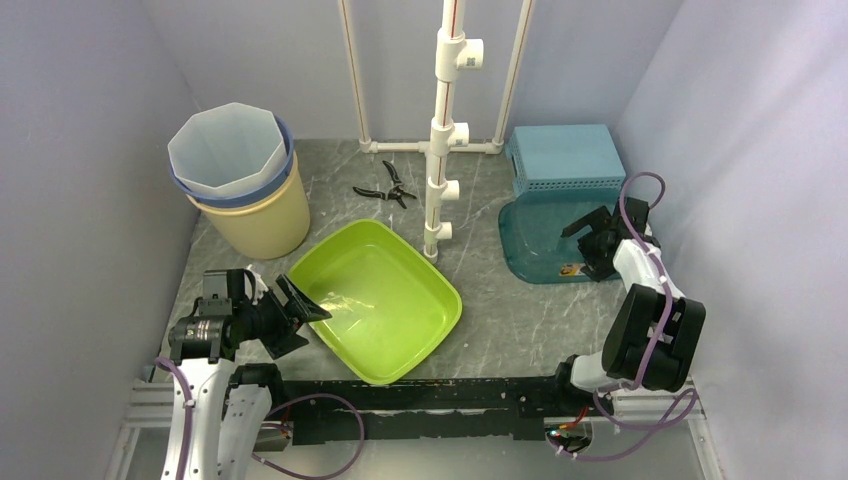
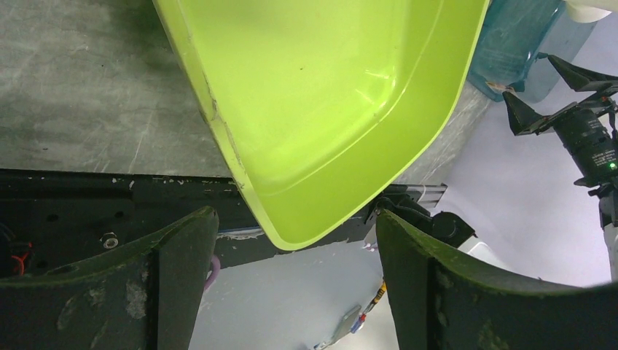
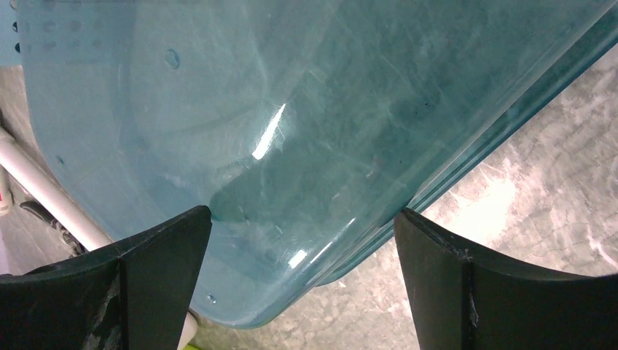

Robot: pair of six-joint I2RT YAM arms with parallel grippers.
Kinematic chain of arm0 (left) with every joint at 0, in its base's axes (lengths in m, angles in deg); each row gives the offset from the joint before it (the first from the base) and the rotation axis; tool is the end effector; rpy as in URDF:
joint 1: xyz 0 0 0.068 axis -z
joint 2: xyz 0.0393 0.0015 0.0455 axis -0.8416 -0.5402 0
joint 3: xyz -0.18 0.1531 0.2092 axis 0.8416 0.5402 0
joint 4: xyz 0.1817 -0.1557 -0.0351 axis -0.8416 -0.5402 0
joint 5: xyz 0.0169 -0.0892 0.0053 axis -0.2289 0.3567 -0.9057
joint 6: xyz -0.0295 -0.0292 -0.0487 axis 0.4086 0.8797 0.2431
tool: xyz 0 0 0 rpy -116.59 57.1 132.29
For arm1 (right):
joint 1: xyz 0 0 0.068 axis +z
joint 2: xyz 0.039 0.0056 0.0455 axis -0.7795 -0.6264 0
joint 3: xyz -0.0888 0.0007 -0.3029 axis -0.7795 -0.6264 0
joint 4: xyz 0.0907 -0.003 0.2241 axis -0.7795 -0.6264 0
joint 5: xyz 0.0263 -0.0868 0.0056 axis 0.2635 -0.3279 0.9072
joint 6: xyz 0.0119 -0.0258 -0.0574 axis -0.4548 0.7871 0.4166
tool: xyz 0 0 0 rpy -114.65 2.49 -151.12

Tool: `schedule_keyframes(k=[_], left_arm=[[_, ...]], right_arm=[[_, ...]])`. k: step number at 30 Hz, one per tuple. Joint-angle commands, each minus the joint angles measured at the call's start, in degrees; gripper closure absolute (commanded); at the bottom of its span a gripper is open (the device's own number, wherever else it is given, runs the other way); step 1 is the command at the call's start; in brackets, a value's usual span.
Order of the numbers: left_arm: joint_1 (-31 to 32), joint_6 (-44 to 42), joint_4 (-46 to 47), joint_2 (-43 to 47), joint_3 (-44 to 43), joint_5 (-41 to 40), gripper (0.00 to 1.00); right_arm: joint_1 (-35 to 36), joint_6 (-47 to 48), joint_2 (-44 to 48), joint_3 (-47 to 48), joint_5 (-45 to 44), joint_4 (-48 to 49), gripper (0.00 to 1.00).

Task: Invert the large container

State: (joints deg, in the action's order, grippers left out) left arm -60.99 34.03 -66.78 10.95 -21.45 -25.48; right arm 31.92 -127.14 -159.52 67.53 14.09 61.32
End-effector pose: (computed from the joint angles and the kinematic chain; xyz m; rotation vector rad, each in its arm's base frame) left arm 0.0317 -0.0225 0.2682 -0.8839 2.5265 -0.9079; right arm 0.2456 -0.0803 0.2483 1.2981 2.2061 0.3007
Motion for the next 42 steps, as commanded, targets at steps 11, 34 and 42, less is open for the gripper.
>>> schedule_keyframes(k=[11, 34, 42], left_arm=[[0.06, 0.11, 1.35, -0.16, -1.84, 0.15, 0.15], [0.08, 0.42, 1.19, 0.50, -1.62, 0.83, 0.15], [0.04, 0.31, 1.18, 0.76, -1.79, 1.22, 0.15]], right_arm=[[-0.58, -0.81, -2.18, 2.69, 4.28, 6.70, 0.00], [-0.66, -2.38, -2.96, 3.09, 5.03, 6.04, 0.00], [-0.66, -0.82, 3.23, 0.29, 3.22, 4.01, 0.00]])
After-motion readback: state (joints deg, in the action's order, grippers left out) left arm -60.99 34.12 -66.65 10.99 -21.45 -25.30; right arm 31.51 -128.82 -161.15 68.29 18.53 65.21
